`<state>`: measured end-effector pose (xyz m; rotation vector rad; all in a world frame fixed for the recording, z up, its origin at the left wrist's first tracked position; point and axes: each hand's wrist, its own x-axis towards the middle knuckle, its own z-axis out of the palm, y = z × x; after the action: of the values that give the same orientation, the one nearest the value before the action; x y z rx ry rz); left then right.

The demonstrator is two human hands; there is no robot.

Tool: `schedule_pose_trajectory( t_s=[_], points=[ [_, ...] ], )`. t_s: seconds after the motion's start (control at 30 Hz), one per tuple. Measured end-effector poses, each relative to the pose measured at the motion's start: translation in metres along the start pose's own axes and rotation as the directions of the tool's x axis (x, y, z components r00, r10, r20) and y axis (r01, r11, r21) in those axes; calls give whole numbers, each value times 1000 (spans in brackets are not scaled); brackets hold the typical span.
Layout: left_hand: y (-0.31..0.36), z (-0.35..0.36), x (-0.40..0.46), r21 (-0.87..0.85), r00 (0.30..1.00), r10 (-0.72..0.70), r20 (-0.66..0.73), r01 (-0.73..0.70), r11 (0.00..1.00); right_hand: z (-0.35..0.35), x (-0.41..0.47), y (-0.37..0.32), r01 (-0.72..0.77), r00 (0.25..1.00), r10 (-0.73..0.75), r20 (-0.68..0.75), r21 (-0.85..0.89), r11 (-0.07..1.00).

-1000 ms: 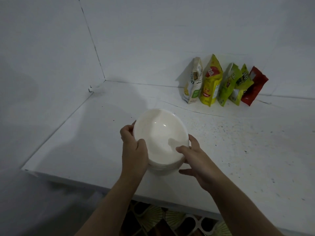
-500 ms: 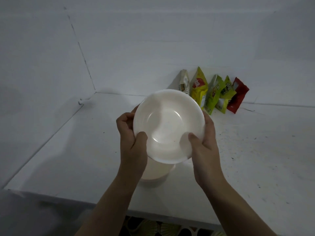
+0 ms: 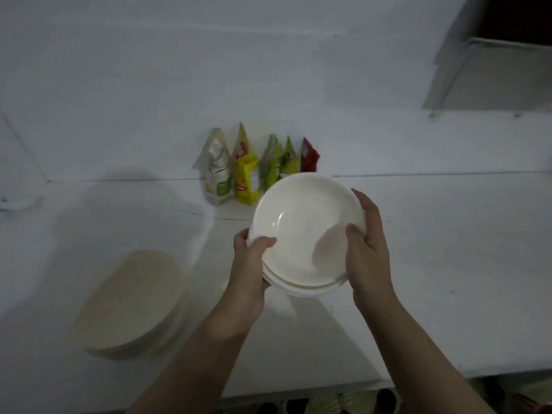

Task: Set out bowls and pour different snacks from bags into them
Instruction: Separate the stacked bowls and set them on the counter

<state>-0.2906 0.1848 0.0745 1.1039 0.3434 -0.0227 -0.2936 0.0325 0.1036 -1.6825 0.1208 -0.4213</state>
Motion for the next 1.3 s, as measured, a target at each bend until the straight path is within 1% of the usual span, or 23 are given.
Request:
schedule_pose_trajectory(
  t_s=[0.1, 0.17, 0.23, 0.3, 0.4, 0.5, 0.6, 0.77, 0.87, 0.93, 0.97, 1.0, 1.03, 1.1, 1.13, 1.17, 1.2, 1.23, 1.27, 1.3],
  points=[
    [-34, 37, 5, 26, 996, -73, 49, 72, 997, -44, 21, 18, -39, 994, 41, -98, 18, 999],
    [-54, 56, 10, 77, 995, -92, 27, 90, 993, -71, 33, 35, -79, 974, 93, -205, 75, 994],
    [-72, 72, 16, 104, 994, -110, -24, 112, 988, -99, 48, 52, -151, 931, 191, -311, 149, 977],
    [-86, 84, 22, 97, 990, -121, -73, 127, 987, -127, 66, 68, -233, 870, 316, -378, 249, 940],
    [-102, 103, 29, 68, 984, -122, -127, 131, 989, -165, 95, 97, -381, 795, 496, -350, 349, 856],
    [-115, 119, 35, 48, 981, -112, -156, 121, 992, -188, 118, 125, -475, 753, 599, -271, 405, 781],
    [-125, 132, 37, 51, 979, -102, -178, 112, 992, -199, 131, 140, -481, 752, 624, -212, 471, 739],
    [-138, 142, 34, 45, 975, -122, -184, 132, 990, -201, 132, 164, -486, 765, 614, -195, 451, 748],
    [-142, 144, 30, 26, 971, -128, -202, 136, 990, -199, 128, 180, -481, 761, 634, -135, 539, 692],
    [-144, 143, 28, 32, 970, -118, -214, 128, 991, -195, 120, 185, -487, 744, 658, -113, 582, 651],
    [-144, 140, 27, 37, 969, -110, -220, 121, 992, -191, 113, 184, -509, 732, 674, -100, 577, 639],
    [-145, 137, 26, 41, 968, -103, -227, 115, 993, -184, 105, 182, -546, 726, 684, -76, 540, 640],
    [-145, 134, 26, 46, 968, -98, -231, 111, 993, -176, 95, 175, -595, 731, 682, -33, 459, 660],
    [-144, 127, 25, 45, 965, -94, -244, 108, 993, -159, 80, 158, -649, 760, 630, 159, 230, 725],
    [-143, 124, 25, 40, 962, -95, -256, 109, 993, -152, 76, 151, -631, 766, 587, 261, 129, 765],
    [-141, 120, 25, 32, 959, -94, -269, 106, 994, -146, 74, 143, -585, 772, 541, 335, 38, 810],
    [-139, 116, 26, 23, 955, -87, -283, 98, 995, -140, 74, 138, -502, 792, 483, 373, -53, 863],
    [-136, 112, 26, 21, 952, -78, -295, 88, 996, -136, 77, 135, -369, 826, 401, 398, -156, 916],
    [-133, 107, 27, 22, 950, -67, -306, 77, 997, -130, 81, 133, -219, 845, 317, 430, -262, 940],
    [-130, 102, 28, 19, 947, -59, -316, 68, 997, -123, 87, 136, -89, 847, 259, 465, -356, 930]
  ],
)
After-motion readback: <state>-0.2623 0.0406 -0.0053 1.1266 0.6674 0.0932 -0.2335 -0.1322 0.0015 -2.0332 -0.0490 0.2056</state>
